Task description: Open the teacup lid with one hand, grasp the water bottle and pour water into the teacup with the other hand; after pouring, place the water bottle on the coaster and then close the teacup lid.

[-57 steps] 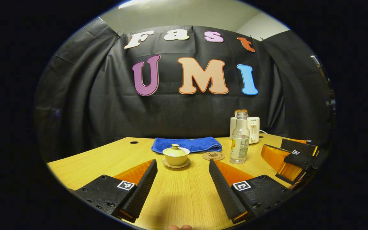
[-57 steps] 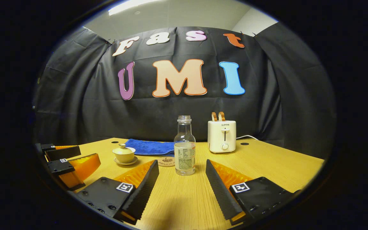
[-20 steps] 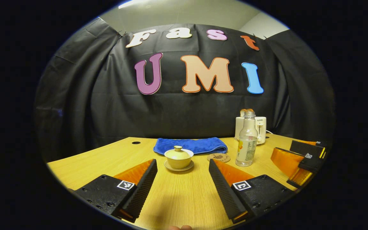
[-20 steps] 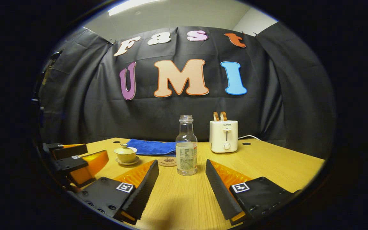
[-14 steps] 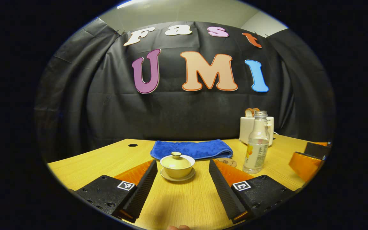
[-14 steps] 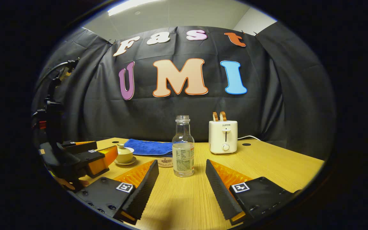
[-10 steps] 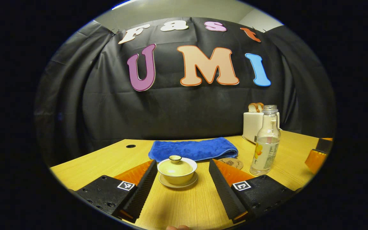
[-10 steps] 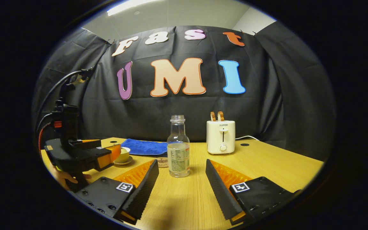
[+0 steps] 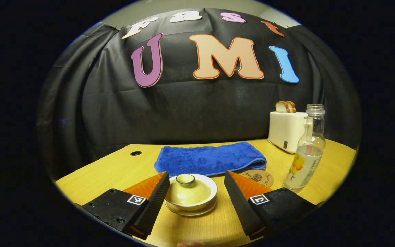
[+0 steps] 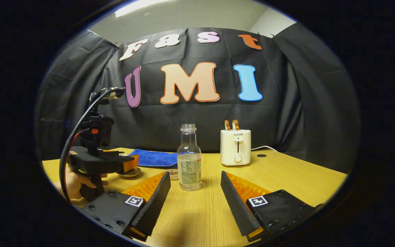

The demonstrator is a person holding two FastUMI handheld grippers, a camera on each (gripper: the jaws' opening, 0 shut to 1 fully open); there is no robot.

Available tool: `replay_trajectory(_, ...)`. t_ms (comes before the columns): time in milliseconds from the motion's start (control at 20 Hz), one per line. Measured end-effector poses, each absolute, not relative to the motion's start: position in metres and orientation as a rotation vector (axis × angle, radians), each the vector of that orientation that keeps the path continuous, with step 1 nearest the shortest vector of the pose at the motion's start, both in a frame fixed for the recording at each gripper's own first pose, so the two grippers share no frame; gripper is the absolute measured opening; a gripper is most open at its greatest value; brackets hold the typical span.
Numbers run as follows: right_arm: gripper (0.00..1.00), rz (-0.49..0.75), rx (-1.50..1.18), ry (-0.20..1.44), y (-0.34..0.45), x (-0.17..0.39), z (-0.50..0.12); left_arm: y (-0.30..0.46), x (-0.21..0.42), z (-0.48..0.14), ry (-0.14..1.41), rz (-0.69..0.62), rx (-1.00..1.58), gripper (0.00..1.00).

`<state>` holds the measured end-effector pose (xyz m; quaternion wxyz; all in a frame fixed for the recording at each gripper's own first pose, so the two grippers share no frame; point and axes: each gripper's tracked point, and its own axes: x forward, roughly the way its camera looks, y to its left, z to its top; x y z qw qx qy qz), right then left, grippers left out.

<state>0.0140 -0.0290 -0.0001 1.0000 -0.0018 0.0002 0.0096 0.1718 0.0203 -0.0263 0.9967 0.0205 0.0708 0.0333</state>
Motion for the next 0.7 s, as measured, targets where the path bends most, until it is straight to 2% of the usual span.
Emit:
replay_trajectory(450, 0.92, 0.006, -0.004, 0.002, -0.031, 0.015, 0.000, 0.023, 0.189, -0.028, 0.156, 0.069, 0.065, 0.93)
replay_trajectory(600, 0.92, 0.005, -0.004, 0.002, -0.031, 0.015, 0.000, 0.025, 0.192, -0.027, 0.154, 0.075, 0.078, 0.76)
replay_trajectory(650, 0.94, 0.005, -0.004, 0.002, -0.031, 0.015, 0.000, 0.026, 0.194, -0.028, 0.158, 0.077, 0.081, 0.75)
replay_trajectory(700, 0.92, 0.005, -0.004, 0.002, -0.031, 0.015, 0.000, 0.027, 0.195, -0.028, 0.163, 0.073, 0.078, 0.74)
